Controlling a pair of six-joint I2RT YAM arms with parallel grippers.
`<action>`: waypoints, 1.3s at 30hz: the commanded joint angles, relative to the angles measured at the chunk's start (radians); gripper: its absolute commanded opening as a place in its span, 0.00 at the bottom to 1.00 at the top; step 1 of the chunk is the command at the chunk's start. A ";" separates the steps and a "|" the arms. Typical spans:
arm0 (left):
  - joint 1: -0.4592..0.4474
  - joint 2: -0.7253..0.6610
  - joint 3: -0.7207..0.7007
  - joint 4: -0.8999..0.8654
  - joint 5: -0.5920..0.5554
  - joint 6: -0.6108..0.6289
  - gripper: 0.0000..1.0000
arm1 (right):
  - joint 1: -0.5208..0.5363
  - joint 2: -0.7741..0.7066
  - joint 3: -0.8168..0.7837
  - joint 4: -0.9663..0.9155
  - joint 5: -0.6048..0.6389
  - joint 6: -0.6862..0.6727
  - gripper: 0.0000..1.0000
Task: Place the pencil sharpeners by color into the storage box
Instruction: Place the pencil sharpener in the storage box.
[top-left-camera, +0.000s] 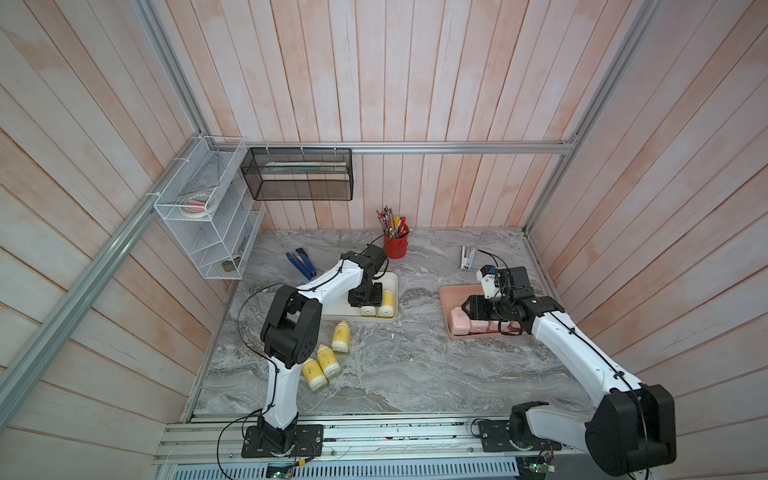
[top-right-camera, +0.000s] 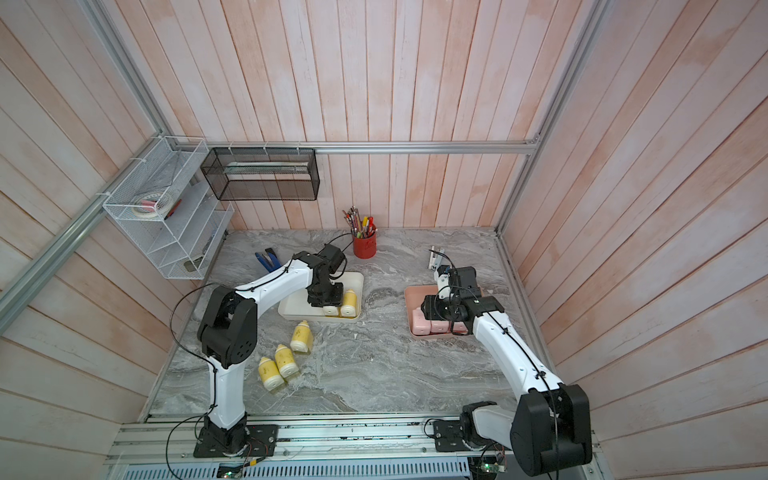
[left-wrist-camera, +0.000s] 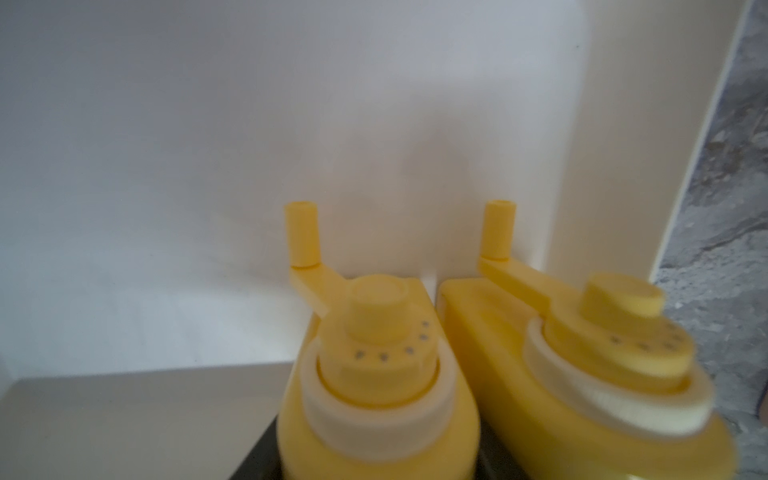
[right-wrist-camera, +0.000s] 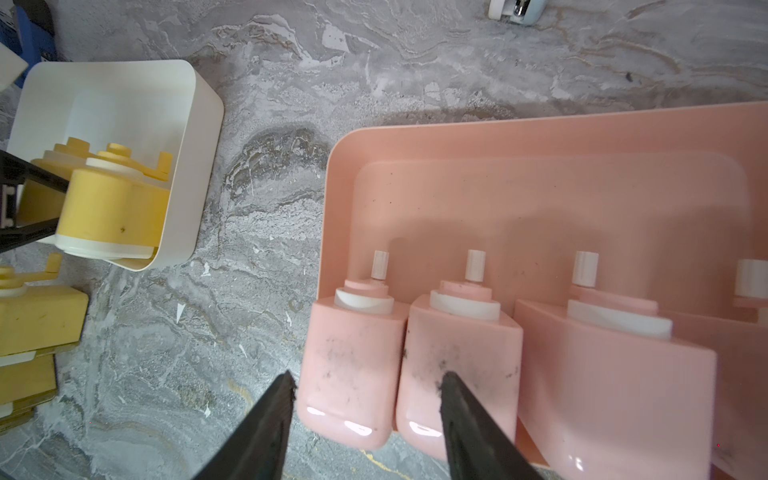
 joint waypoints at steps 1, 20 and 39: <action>0.004 0.035 -0.003 0.013 0.012 -0.006 0.56 | -0.005 -0.006 -0.007 0.006 0.011 -0.011 0.59; 0.005 0.004 0.061 -0.037 -0.017 -0.011 0.58 | -0.006 -0.020 -0.004 0.002 0.004 -0.010 0.59; 0.000 -0.140 0.115 -0.133 -0.079 -0.025 0.59 | -0.006 -0.048 -0.003 0.002 -0.013 -0.008 0.59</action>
